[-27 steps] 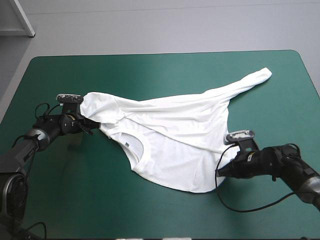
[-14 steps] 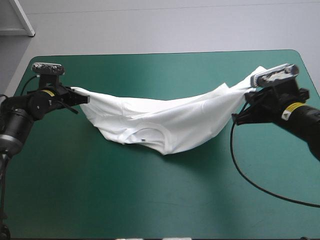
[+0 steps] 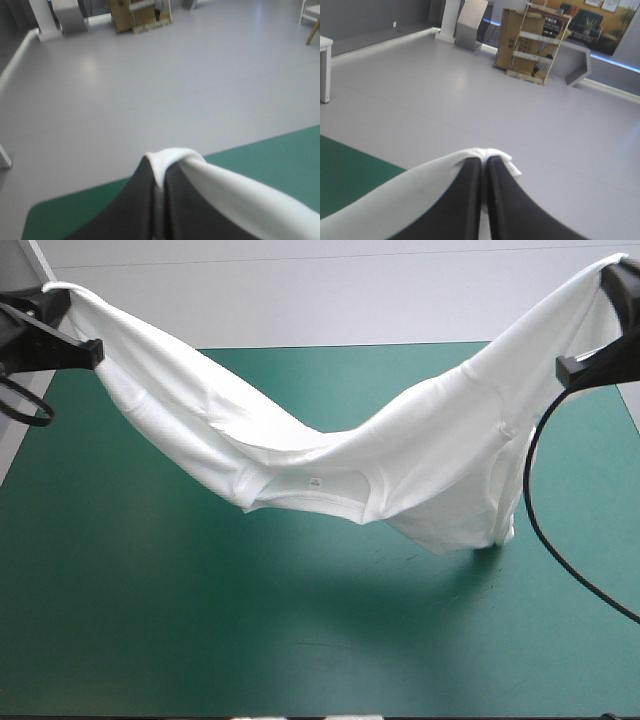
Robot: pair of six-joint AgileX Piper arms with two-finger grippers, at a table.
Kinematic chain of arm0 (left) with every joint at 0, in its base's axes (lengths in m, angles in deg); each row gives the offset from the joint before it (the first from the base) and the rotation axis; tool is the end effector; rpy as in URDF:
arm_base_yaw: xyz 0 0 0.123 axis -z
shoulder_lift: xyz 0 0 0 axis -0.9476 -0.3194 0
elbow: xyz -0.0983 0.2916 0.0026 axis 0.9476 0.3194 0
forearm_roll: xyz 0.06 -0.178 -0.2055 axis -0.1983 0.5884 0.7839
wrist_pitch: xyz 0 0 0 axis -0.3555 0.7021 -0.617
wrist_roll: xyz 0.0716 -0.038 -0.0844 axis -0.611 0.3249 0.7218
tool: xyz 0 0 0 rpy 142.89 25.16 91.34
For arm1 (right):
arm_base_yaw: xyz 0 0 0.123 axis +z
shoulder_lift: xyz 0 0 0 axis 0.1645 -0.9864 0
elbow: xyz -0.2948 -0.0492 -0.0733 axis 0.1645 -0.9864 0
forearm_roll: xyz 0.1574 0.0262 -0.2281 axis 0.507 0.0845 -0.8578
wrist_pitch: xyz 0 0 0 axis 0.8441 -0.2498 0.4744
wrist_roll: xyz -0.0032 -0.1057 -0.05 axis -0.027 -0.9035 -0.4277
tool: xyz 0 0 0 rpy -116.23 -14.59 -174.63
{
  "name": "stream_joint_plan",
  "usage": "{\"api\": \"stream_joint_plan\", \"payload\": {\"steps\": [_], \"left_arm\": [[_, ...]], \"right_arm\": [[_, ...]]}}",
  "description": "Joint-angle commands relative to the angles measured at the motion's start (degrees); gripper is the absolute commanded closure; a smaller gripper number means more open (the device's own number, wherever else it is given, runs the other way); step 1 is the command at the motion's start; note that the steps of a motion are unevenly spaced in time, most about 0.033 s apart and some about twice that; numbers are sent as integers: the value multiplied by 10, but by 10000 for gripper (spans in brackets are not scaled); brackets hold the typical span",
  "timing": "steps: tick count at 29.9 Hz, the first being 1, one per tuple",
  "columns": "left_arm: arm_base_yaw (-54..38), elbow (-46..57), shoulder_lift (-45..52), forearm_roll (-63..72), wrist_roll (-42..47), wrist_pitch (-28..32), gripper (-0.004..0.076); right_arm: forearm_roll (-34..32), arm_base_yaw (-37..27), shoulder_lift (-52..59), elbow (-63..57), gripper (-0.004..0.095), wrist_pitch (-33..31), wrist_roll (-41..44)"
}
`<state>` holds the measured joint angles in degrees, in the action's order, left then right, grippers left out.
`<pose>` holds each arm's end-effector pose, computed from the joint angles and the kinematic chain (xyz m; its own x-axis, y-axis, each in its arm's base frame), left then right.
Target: Fold the cloth
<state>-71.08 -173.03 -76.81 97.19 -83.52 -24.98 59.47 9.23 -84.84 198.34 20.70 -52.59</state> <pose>0.2299 -0.0234 0.6158 -0.1047 0.1788 -0.9783 0.2155 0.9644 0.1532 0.1575 0.0397 0.6543 0.0796 -0.2474 -0.9656 -0.2009 0.9448 -0.2587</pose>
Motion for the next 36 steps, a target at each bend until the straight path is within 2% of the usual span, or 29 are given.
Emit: {"api": "stream_joint_plan", "payload": {"steps": [1,5,12,16,21,27,36], "left_arm": [[2,-102,13,18,-3,13,705],[2,-195,13,32,-3,13,705],[2,-354,13,46,-5,22,705],[2,-415,13,48,-5,22,705],[2,-471,13,51,-11,26,705],[2,-457,5,49,-19,21,705],[2,-273,-48,48,-19,4,705]], "right_arm": [[-13,1,1,88,922,46,-12],[-5,1,1,169,922,52,-22],[86,1,15,302,926,57,-63],[93,1,16,334,926,45,-70],[92,1,23,335,925,60,-81],[69,1,10,324,925,68,-90],[-14,1,-55,186,926,37,-43]]}}
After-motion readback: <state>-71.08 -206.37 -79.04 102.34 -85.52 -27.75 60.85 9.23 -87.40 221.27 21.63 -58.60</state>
